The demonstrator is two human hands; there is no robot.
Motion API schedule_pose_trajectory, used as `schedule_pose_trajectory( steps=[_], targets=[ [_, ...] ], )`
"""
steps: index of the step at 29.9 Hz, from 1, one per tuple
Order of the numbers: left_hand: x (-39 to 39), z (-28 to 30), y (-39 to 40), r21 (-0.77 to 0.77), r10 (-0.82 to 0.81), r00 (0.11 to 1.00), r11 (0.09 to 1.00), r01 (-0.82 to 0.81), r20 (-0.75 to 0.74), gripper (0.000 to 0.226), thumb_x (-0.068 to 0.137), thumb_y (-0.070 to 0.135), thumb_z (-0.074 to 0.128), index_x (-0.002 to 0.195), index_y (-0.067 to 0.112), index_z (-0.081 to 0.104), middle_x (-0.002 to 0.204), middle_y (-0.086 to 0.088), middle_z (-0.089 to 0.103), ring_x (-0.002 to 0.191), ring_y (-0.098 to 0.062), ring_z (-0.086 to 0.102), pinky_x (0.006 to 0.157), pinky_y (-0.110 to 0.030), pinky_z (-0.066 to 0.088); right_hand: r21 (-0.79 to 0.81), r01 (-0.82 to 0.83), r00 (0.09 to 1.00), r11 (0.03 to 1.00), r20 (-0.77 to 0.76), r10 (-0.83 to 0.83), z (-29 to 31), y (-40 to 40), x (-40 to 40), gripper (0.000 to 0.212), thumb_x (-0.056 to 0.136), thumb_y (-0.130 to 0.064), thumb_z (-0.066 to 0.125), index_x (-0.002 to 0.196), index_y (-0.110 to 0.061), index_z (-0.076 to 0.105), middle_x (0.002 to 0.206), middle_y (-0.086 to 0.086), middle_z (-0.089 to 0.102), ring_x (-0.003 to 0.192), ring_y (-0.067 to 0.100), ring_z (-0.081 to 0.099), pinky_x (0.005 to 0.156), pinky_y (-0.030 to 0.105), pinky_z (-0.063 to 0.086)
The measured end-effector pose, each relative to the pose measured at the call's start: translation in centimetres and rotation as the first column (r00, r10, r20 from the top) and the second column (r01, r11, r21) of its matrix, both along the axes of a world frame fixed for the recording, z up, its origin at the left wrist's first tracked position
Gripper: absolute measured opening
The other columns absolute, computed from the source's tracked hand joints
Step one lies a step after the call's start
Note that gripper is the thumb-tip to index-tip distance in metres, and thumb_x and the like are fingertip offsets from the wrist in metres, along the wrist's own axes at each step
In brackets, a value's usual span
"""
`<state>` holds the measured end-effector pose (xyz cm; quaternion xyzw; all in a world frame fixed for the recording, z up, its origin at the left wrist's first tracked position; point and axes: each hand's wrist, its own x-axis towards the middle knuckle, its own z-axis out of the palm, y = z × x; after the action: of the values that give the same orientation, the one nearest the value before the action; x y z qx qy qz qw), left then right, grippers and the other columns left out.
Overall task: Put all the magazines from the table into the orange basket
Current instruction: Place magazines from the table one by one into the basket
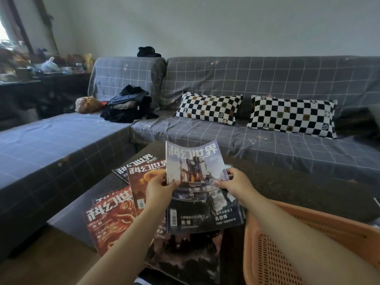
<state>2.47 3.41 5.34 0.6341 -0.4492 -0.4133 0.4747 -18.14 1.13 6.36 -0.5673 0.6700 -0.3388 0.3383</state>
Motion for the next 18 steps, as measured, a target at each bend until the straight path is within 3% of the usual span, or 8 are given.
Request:
schedule_pose_trajectory(
  steps=[2,6,8,11,14,18],
  targets=[
    [-0.3,1.5,1.3,-0.023,-0.029,0.997,0.999,0.027,-0.070,0.050,0.084,0.018,0.071,0.131,0.014,0.054,0.110,-0.002,0.069,0.094,-0.022,0.068,0.086,-0.047,0.056,-0.040,0.022,0.999,0.999,0.034,-0.021,1.4,1.7,-0.7,0.049,0.079,-0.020,0.073,0.122,-0.010,0.051,0.122,0.009,0.059,0.098,0.024,0.060,0.077,0.033,0.048],
    [-1.8,4.2,3.8,-0.049,-0.100,0.980,0.994,0.093,-0.172,0.054,0.083,0.017,0.071,0.133,0.012,0.052,0.113,-0.007,0.069,0.095,-0.027,0.069,0.086,-0.050,0.056,-0.111,0.073,0.988,0.991,0.145,-0.056,3.8,5.7,-3.2,0.028,0.078,-0.019,0.074,0.097,-0.020,0.053,0.097,0.000,0.065,0.074,0.012,0.063,0.058,0.026,0.047],
    [-3.0,5.2,4.9,-0.066,-0.163,0.964,0.986,0.152,-0.209,0.046,0.083,0.016,0.071,0.127,0.012,0.057,0.106,-0.007,0.072,0.089,-0.026,0.072,0.079,-0.046,0.058,-0.130,0.104,0.978,0.986,0.191,-0.078,4.7,8.0,-4.8,0.025,0.079,-0.019,0.073,0.093,-0.022,0.053,0.093,-0.002,0.065,0.074,0.012,0.064,0.058,0.027,0.049],
    [-5.4,5.9,6.2,-0.083,-0.251,0.937,0.968,0.238,-0.244,0.036,0.083,0.015,0.072,0.117,0.013,0.061,0.097,-0.008,0.075,0.081,-0.025,0.074,0.070,-0.042,0.059,-0.137,0.171,0.965,0.976,0.224,-0.138,5.5,11.2,-7.5,0.030,0.079,-0.022,0.073,0.102,-0.017,0.054,0.094,0.000,0.065,0.079,0.018,0.067,0.066,0.033,0.053],
    [-8.7,5.8,7.0,-0.081,-0.316,0.909,0.949,0.305,-0.274,0.036,0.082,0.012,0.073,0.116,0.010,0.062,0.098,-0.012,0.075,0.086,-0.031,0.073,0.082,-0.053,0.057,-0.146,0.237,0.956,0.961,0.210,-0.204,5.6,13.9,-10.5,0.034,0.079,-0.024,0.073,0.105,-0.016,0.054,0.095,-0.001,0.064,0.080,0.017,0.065,0.063,0.030,0.050],
    [-13.1,4.6,7.6,-0.058,-0.404,0.869,0.913,0.405,-0.287,0.036,0.082,0.012,0.072,0.117,0.011,0.062,0.097,-0.011,0.075,0.085,-0.031,0.073,0.083,-0.055,0.056,-0.121,0.320,0.936,0.940,0.195,-0.294,4.8,16.5,-14.7,0.040,0.078,-0.024,0.074,0.111,-0.014,0.054,0.098,0.001,0.063,0.080,0.015,0.062,0.060,0.026,0.044]
  ],
)
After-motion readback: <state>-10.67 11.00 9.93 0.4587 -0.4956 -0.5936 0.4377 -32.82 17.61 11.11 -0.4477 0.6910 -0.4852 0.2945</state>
